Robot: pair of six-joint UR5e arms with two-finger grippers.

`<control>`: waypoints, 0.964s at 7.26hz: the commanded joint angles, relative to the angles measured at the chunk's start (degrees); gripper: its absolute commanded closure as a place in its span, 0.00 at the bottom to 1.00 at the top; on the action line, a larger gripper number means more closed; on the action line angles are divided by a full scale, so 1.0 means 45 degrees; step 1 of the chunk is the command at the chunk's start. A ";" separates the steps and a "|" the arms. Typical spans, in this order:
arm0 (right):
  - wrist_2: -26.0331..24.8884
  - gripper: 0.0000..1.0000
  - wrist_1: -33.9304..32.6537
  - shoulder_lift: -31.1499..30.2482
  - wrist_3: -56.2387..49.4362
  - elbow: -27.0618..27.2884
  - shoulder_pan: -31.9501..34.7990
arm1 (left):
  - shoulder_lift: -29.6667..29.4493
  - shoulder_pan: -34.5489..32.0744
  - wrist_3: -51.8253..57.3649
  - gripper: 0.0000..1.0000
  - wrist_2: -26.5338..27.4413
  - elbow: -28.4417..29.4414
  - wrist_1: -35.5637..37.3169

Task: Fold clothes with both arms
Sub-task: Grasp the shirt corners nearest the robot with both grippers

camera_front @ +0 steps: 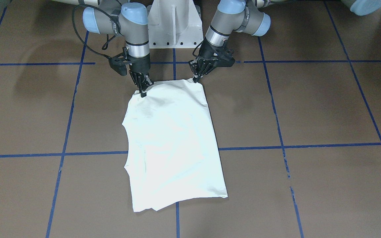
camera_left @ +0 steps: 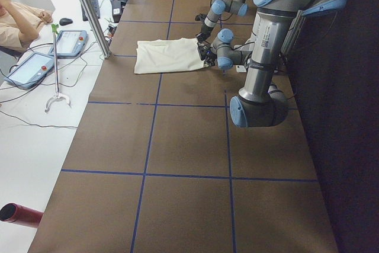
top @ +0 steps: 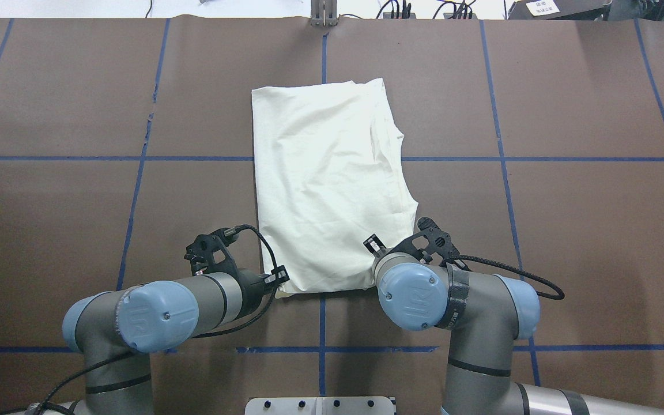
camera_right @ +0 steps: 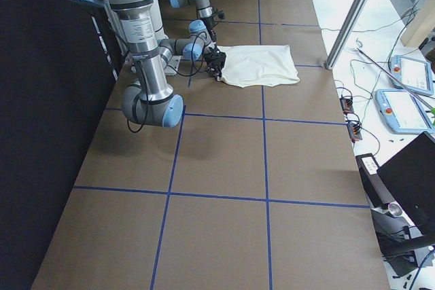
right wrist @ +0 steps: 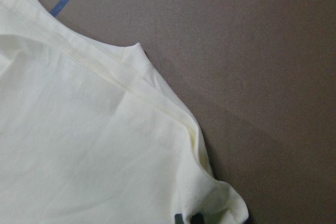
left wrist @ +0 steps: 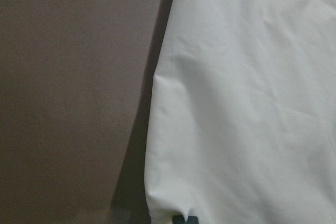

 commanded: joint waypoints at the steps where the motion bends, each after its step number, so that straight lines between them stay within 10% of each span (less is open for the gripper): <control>1: 0.0018 1.00 -0.0039 -0.0028 -0.0010 0.0470 0.0055 | -0.0020 -0.0012 0.0054 1.00 -0.0038 -0.0077 0.0006; 7: 0.0253 1.00 -0.4700 -0.0421 0.0087 0.6427 -0.1056 | -0.0485 -0.0267 0.1617 1.00 -0.1367 -0.7631 0.8316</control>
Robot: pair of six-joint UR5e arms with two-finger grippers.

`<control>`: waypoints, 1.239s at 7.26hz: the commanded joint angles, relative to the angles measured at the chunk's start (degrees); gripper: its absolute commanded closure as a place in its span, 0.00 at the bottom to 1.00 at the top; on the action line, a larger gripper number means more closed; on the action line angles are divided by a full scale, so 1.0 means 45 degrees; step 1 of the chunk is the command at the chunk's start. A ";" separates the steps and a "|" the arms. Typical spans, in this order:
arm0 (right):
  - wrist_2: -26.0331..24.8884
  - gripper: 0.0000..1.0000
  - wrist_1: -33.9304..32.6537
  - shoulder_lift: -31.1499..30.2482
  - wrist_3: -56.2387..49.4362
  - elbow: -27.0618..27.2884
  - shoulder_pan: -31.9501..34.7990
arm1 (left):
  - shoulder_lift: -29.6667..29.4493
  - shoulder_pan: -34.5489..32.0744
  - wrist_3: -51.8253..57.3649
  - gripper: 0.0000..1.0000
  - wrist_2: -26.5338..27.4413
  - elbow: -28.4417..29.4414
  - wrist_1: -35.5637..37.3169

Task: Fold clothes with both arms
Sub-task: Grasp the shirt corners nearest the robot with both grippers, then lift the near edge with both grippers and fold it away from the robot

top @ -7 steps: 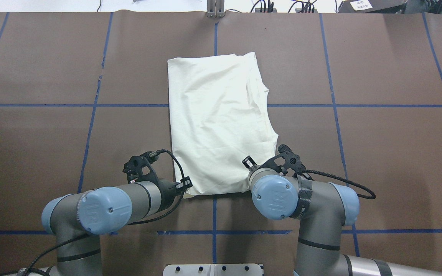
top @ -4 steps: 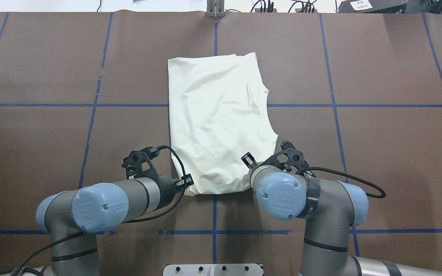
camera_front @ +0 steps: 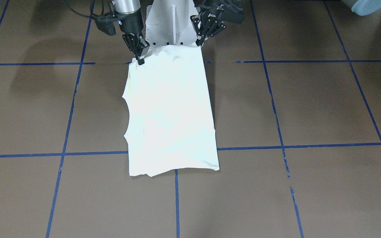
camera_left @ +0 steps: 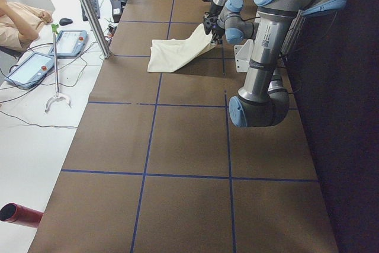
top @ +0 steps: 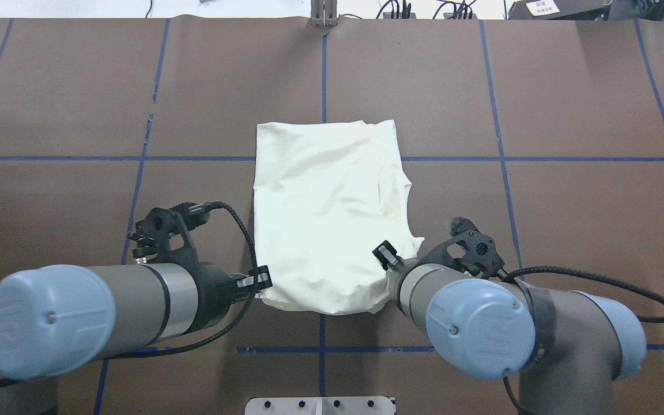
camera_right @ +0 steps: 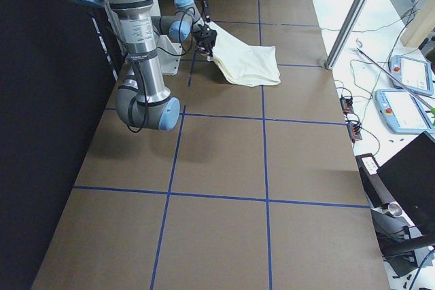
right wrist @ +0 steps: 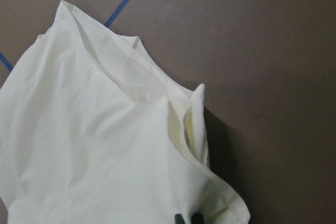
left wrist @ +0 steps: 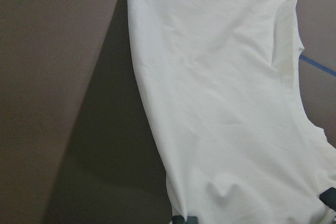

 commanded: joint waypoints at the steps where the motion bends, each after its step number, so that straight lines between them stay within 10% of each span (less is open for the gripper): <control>1: 0.0018 1.00 -0.1095 0.0218 0.0000 0.0741 -0.0434 | -0.0464 -0.0048 0.0021 1.00 -0.0199 -0.0866 0.1582; 9: 0.0486 1.00 0.1554 0.3358 -0.1875 -0.6279 0.3215 | -0.3492 -0.4286 0.3593 1.00 -0.1136 0.6258 -0.0208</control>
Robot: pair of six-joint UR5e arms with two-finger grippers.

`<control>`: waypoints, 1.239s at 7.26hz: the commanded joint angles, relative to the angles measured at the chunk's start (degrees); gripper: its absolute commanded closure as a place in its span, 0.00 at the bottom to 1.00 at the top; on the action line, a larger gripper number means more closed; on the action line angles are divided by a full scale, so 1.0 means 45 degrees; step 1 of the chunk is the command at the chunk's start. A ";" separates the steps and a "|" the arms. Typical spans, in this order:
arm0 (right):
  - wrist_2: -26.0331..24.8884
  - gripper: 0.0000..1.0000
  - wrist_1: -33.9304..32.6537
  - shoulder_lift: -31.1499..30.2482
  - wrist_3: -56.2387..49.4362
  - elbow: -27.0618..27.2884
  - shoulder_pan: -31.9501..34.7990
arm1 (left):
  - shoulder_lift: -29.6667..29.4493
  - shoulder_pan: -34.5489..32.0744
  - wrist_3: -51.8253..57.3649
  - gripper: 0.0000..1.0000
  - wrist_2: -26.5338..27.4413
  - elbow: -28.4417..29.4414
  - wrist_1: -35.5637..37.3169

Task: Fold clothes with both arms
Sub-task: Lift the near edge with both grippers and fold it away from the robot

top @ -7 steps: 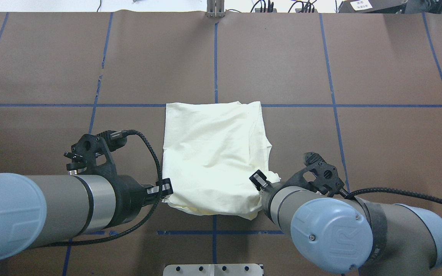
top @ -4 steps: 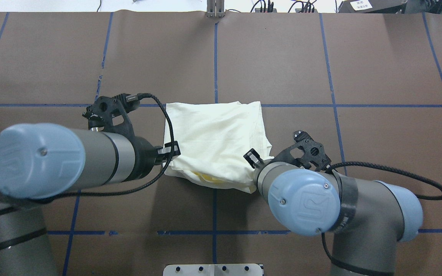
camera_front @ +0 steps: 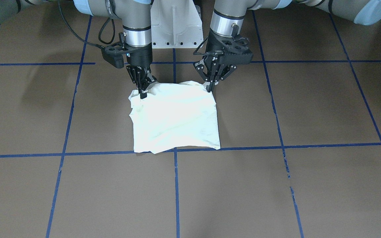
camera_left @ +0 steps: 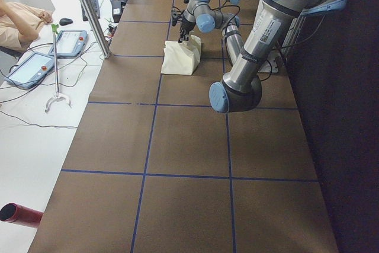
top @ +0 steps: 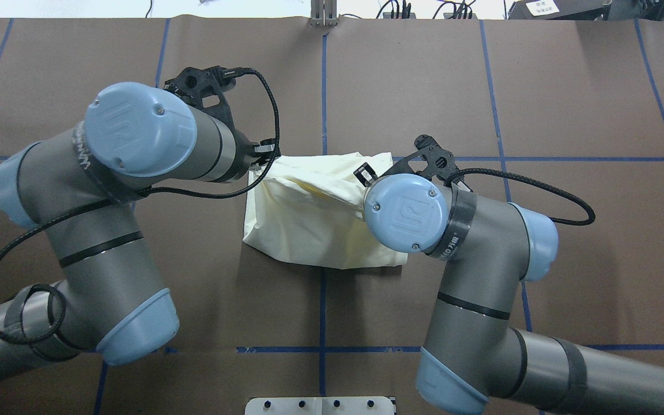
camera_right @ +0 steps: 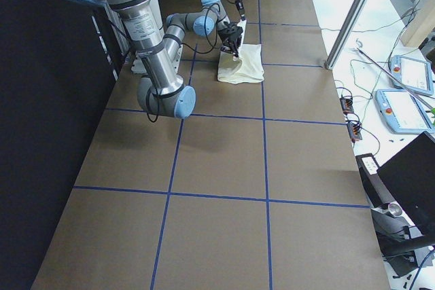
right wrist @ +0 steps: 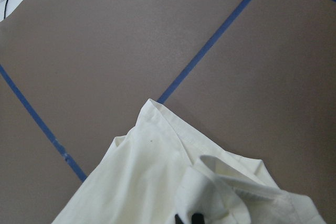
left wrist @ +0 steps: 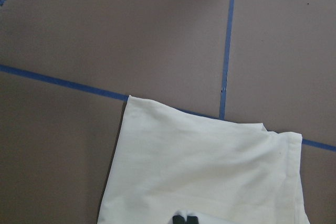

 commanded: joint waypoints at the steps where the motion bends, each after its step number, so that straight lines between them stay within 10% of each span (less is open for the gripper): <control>1: 0.0144 1.00 0.2003 0.0813 -0.0202 -0.2735 0.0512 | -0.0286 -0.0256 0.0357 1.00 0.0048 0.2044 -0.1418; 7: 0.0163 1.00 0.3424 0.1226 -0.1353 -0.4838 0.0923 | -0.0169 -0.0139 0.0651 1.00 0.0126 0.4046 -0.3203; 8: 0.0163 0.54 0.3424 0.1206 -0.1781 -0.4838 0.1001 | -0.0130 -0.0139 0.0651 0.99 0.0107 0.4027 -0.3338; 9: 0.0144 0.01 0.3404 0.1225 -0.2520 -0.4819 0.1041 | 0.0122 -0.0159 0.1018 0.01 0.0049 0.3930 -0.3610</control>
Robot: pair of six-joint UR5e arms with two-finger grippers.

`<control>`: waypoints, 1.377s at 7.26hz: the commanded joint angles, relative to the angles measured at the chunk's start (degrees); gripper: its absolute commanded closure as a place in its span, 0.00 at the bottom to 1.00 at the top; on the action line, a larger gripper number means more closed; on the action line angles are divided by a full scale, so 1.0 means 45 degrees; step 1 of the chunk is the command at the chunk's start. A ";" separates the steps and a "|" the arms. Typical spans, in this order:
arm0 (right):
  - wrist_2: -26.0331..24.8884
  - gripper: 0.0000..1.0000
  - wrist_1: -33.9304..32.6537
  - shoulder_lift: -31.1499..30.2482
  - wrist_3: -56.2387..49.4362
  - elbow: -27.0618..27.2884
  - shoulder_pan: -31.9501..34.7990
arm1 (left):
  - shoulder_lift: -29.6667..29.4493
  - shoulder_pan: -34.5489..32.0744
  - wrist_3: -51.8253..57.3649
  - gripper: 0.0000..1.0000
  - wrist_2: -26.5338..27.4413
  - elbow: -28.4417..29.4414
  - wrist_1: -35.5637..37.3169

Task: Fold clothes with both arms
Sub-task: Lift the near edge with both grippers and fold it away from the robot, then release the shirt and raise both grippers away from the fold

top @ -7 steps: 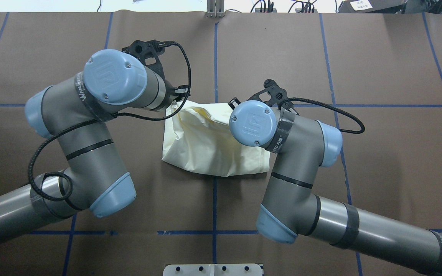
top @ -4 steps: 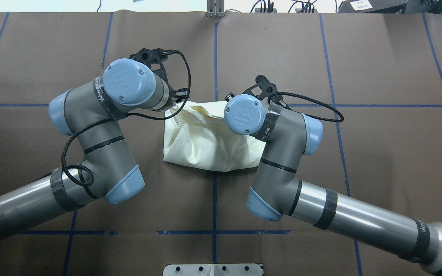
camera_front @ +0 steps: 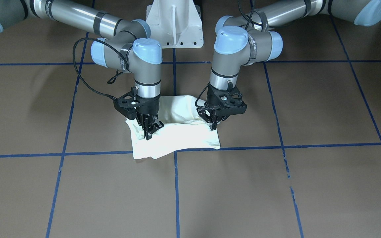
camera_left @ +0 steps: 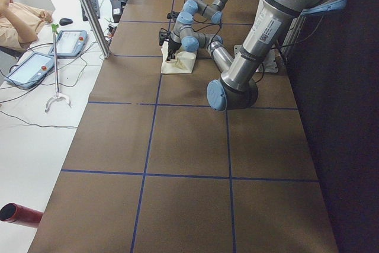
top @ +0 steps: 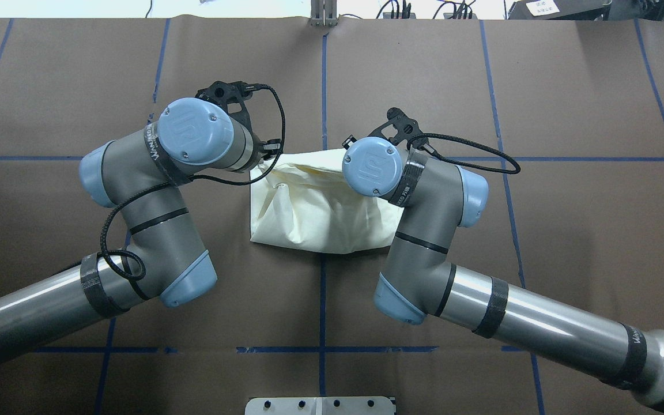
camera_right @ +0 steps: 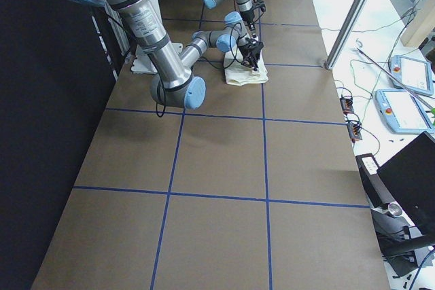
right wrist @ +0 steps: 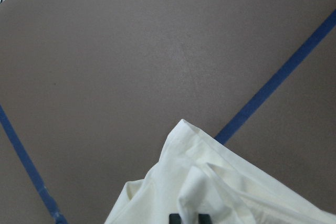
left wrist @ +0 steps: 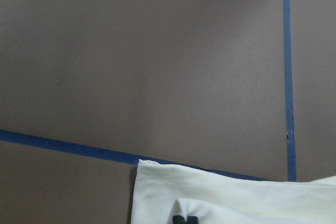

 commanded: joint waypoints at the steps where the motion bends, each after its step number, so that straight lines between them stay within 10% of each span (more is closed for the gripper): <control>1: 0.0177 0.00 -0.0034 0.0038 -0.1236 0.0128 0.0359 | 0.0367 -0.0089 0.1549 0.00 -0.0110 -0.0523 -0.0342; 4: 0.1587 0.00 -0.0112 -0.0350 -0.3209 0.2156 0.0443 | 0.1227 -0.1318 0.4350 0.00 -0.1847 -0.1522 -0.0402; 10: -0.0641 0.00 -0.0112 -0.0040 -0.8637 0.0464 -0.1182 | 0.1248 -0.1300 0.4218 0.00 -0.1869 -0.1602 -0.0480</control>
